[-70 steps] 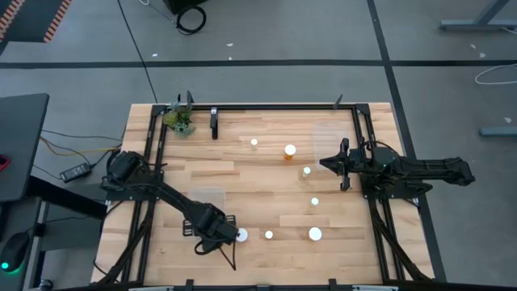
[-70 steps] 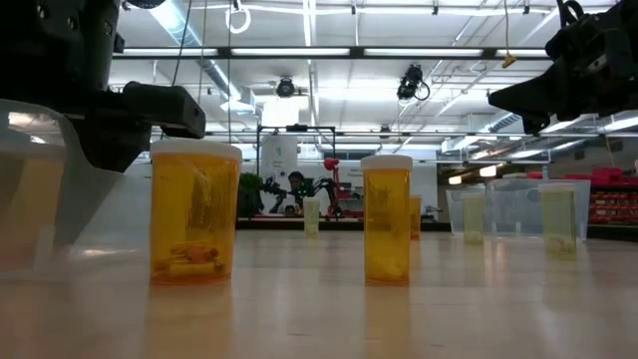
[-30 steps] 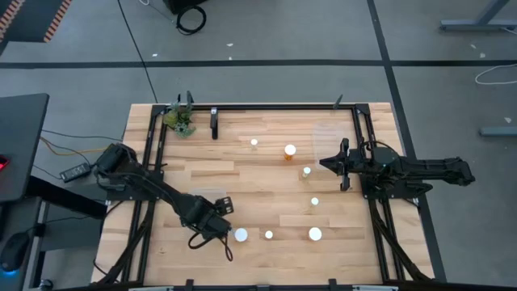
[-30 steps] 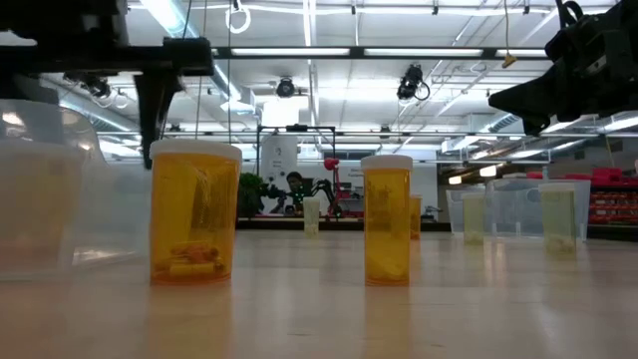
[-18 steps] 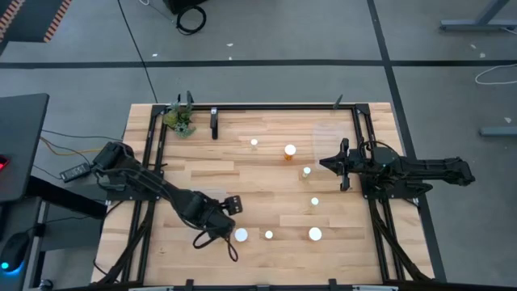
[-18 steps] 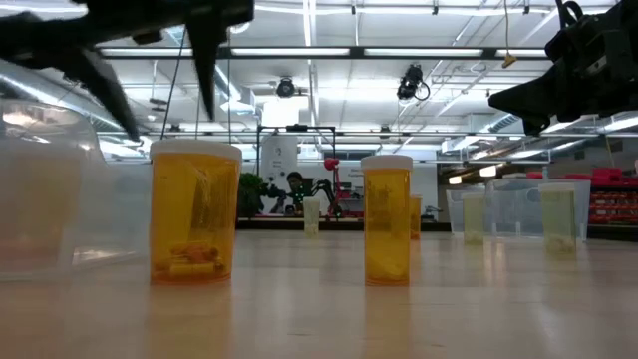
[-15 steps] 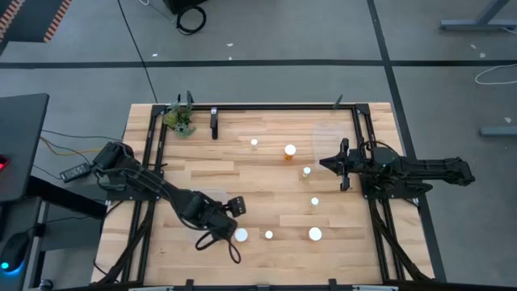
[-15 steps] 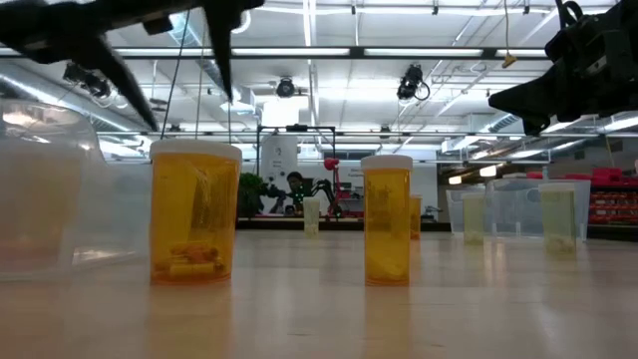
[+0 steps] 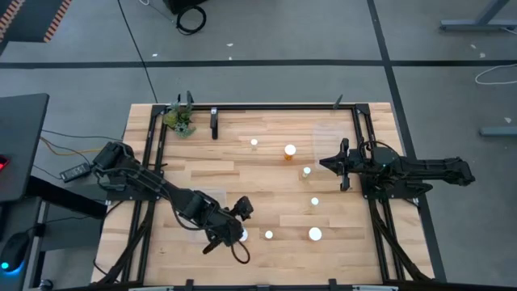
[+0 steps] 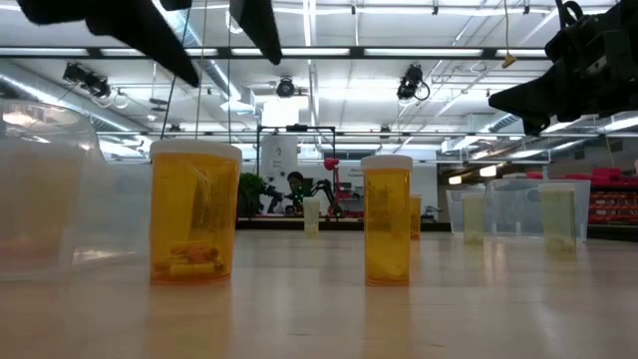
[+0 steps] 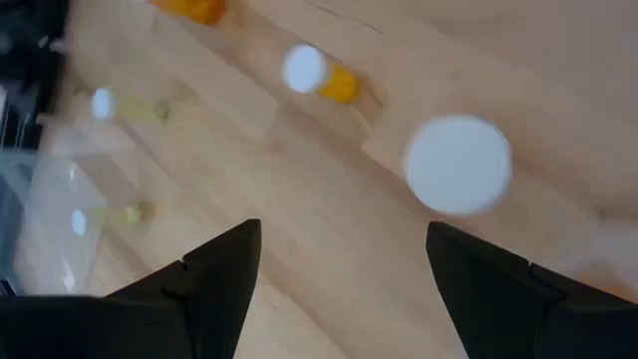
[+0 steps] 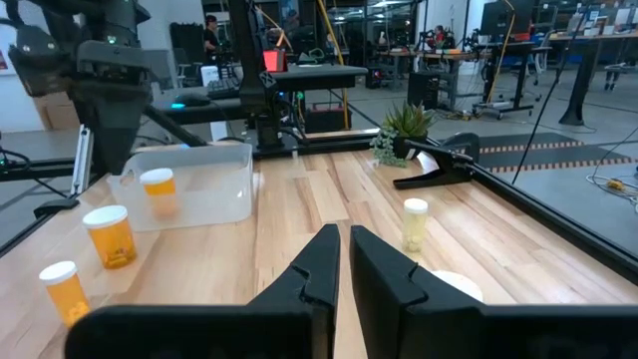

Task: Pick and place medicine bottles into bin by pill shape (circle, oval)
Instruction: Put the large orange pill bottle into the bottom transparent bin

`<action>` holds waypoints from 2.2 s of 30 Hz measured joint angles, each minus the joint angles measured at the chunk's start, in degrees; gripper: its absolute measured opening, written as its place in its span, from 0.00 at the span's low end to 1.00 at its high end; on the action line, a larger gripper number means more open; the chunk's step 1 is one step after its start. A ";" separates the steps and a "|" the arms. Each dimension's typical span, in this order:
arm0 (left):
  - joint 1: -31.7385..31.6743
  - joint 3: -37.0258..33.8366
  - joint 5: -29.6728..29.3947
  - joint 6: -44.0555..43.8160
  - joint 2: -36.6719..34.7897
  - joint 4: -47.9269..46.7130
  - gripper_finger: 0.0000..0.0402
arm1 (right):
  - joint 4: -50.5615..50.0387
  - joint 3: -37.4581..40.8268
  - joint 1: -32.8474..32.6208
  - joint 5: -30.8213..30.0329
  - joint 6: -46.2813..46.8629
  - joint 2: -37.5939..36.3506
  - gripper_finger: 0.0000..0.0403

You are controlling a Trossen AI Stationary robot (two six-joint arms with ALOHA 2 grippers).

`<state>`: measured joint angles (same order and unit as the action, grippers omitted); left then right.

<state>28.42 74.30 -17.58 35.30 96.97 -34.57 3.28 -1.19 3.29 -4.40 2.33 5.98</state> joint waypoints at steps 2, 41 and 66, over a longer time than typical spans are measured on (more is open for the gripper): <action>-0.88 0.00 0.50 -4.88 0.00 2.28 0.73 | -0.01 0.00 0.01 -0.01 0.00 0.00 0.09; -5.29 25.77 16.70 -49.70 18.57 -24.32 0.73 | -0.71 -0.04 0.02 -0.02 0.00 0.55 0.09; 0.16 29.18 11.19 -44.80 23.82 -25.12 0.73 | -0.80 -0.04 0.00 0.00 0.00 0.55 0.09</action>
<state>28.58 103.48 -6.39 -9.50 120.79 -59.69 2.48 -1.23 3.29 -4.40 2.33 6.52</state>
